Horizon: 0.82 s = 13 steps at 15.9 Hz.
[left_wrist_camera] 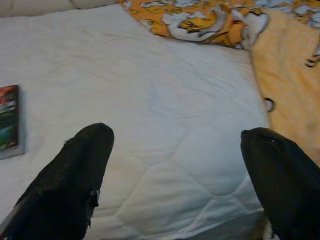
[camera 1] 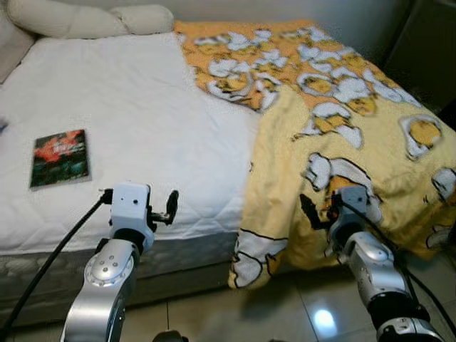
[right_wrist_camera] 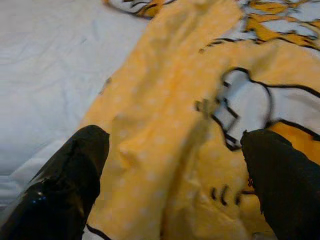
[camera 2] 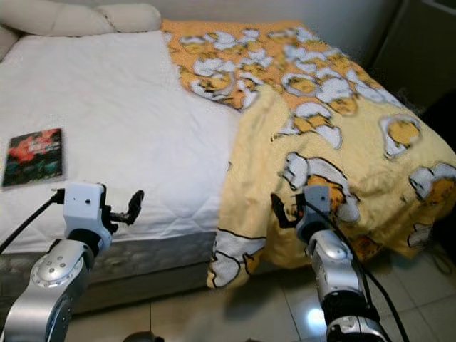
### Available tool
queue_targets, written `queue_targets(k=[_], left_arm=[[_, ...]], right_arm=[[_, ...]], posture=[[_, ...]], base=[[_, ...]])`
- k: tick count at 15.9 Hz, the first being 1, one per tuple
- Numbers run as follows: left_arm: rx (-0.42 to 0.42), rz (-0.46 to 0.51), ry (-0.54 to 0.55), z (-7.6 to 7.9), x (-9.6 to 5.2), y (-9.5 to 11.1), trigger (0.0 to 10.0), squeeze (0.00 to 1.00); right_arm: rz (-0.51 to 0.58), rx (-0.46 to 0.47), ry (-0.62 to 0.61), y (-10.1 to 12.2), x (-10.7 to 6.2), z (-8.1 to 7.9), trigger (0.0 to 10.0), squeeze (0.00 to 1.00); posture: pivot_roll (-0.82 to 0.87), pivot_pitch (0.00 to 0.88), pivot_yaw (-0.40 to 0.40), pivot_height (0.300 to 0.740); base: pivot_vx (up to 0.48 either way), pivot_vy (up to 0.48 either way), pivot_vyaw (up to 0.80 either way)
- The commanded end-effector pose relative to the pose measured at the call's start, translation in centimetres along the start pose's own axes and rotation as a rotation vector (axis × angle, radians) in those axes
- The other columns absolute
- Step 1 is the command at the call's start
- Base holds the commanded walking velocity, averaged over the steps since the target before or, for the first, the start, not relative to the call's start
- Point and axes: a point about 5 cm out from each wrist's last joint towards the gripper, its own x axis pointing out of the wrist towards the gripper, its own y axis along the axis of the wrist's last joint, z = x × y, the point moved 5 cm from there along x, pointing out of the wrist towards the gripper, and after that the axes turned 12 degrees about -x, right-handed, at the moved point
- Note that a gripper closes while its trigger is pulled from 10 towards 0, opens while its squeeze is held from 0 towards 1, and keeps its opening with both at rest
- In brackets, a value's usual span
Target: Clean up the room
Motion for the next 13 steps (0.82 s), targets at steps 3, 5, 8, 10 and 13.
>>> queue_targets(k=[3,5,8,10,13], left_arm=[[-0.004,0.013,0.0,-0.11,-0.11,0.32,10.0,0.0],[-0.005,0.011,-0.003,-0.06,-0.11,0.3,10.0,0.0],[0.001,0.01,-0.005,-0.14,-0.11,0.32,10.0,0.0],[0.005,0.01,-0.008,-0.09,-0.11,0.31,10.0,0.0],[0.008,0.008,-0.016,0.07,-0.16,0.21,10.0,0.0]], right_arm=[[0.028,-0.012,0.004,1.29,0.7,-0.17,10.0,1.0],[0.023,-0.004,-0.007,1.27,0.75,-0.18,10.0,1.0],[0.02,-0.018,0.008,1.3,0.85,-0.38,10.0,1.0],[0.025,-0.013,0.015,1.33,0.86,-0.52,10.0,1.0],[0.024,-0.015,0.021,1.2,0.76,-0.62,10.0,1.0]], posture=[[0.04,0.0,-0.048,0.74],[0.05,0.0,-0.05,0.74],[0.05,0.0,-0.052,0.74],[0.06,0.0,-0.052,0.74],[0.05,0.0,-0.054,0.74]], base=[[0.339,0.0,0.64],[0.349,0.0,0.31],[0.35,0.0,0.0],[0.347,0.0,0.0],[0.351,0.0,0.0]])
